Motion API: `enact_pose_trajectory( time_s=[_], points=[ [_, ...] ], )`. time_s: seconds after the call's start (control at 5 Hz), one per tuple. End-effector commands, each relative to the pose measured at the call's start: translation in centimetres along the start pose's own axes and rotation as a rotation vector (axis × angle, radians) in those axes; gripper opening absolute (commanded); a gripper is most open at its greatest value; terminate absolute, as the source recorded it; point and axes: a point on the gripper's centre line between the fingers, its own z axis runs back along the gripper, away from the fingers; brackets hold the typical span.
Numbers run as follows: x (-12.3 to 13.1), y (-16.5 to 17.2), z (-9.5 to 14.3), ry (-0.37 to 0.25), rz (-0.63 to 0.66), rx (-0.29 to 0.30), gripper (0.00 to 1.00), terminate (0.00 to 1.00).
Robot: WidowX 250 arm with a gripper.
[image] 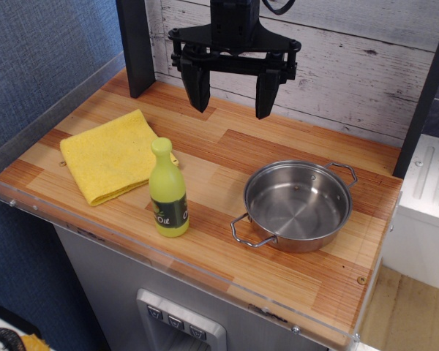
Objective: Move yellow cloth near to the wall
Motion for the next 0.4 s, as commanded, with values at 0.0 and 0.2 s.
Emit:
enact_pose_trajectory(
  time_s=[0.0, 0.2],
  points=[
    [0.0, 0.0, 0.0, 0.000, 0.000, 0.000, 1.00, 0.00],
    [1.8, 0.1, -1.4, 0.011, 0.081, 0.041, 1.00, 0.00]
  ],
)
